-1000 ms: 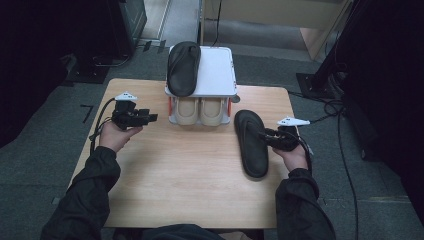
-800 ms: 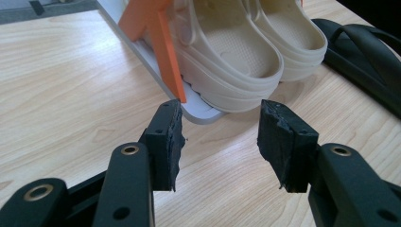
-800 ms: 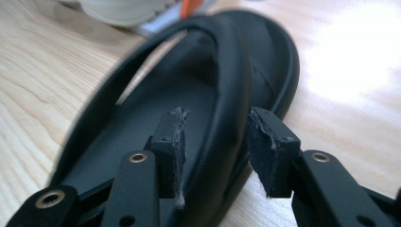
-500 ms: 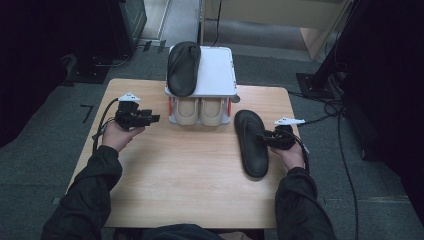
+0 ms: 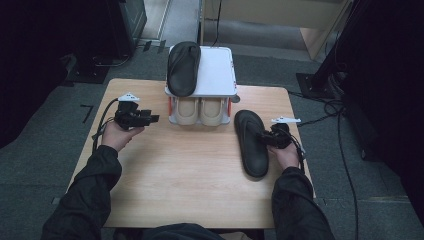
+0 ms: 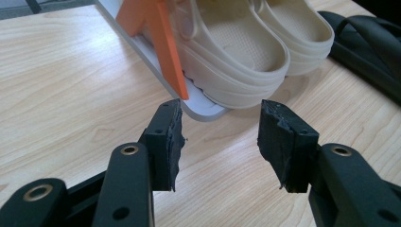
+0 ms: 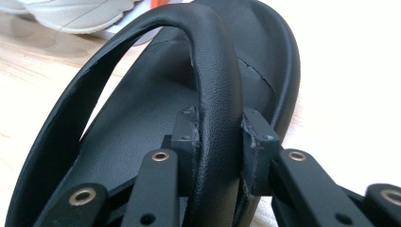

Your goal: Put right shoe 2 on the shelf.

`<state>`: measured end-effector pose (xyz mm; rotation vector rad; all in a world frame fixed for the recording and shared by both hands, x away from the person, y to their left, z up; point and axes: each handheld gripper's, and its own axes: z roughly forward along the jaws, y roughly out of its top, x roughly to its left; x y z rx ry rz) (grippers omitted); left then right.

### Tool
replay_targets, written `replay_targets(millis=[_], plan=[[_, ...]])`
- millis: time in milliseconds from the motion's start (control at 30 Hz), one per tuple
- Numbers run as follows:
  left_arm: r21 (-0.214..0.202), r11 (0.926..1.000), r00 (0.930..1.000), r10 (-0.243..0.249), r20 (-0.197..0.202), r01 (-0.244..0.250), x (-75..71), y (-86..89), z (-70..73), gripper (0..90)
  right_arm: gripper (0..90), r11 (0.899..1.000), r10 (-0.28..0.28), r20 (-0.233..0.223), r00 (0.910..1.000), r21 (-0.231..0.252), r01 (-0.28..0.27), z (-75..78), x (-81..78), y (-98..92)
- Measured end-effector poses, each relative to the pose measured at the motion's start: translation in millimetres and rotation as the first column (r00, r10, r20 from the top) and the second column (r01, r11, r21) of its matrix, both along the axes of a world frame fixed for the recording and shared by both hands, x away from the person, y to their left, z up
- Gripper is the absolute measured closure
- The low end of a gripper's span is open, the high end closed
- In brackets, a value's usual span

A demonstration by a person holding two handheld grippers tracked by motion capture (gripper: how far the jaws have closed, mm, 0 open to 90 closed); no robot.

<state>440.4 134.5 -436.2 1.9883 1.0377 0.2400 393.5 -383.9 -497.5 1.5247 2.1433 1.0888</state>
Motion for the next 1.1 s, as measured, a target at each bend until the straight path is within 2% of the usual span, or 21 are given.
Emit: replay_targets(millis=[67, 233, 400, 567, 800, 900, 1100], plan=[[-0.008, 1.0, 1.0, 0.007, 0.001, -0.007, 0.0, 1.2, 0.2, 50.3, 72.3, 1.0, -0.029, -0.018, 0.9994, 0.0, 0.029, 1.5, 0.5, 1.0], [0.003, 0.9999, 0.9999, 0.01, -0.001, -0.01, 1.5, 3.1, -3.3, 49.7, 73.5, 0.999, -0.032, -0.021, 0.9993, -0.002, 0.032, 2.3, -1.1, 0.7], [-0.003, 0.9999, 0.9999, 0.015, 0.0, -0.015, 1.4, 5.1, -3.0, 49.6, 73.8, 0.998, -0.065, -0.036, 0.9972, 0.009, 0.065, 6.4, -0.7, 0.5], [-0.025, 0.9994, 0.9997, 0.025, 0.005, -0.025, 1.5, 8.2, -2.7, 49.5, 74.1, 0.992, -0.115, -0.086, 0.9896, 0.036, 0.119, 12.1, -1.7, -0.8], [-0.036, 0.9992, 0.9996, 0.015, -0.022, -0.016, -0.1, 9.8, -2.7, 49.0, 74.1, 0.989, -0.147, -0.047, 0.9881, 0.024, 0.148, 27.2, -3.1, 3.0], [-0.067, 0.9978, 0.9999, 0.003, -0.015, -0.004, -2.7, 9.5, -1.6, 49.0, 74.0, 0.99, -0.14, -0.042, 0.9892, 0.011, 0.141, 33.4, -2.5, 7.9], [-0.043, 0.999, 0.9993, -0.009, -0.037, 0.008, -1.6, 6.5, -4.8, 48.3, 73.9, 0.989, -0.146, -0.061, 0.9874, 0.001, 0.146, 45.6, 4.3, 10.0]])
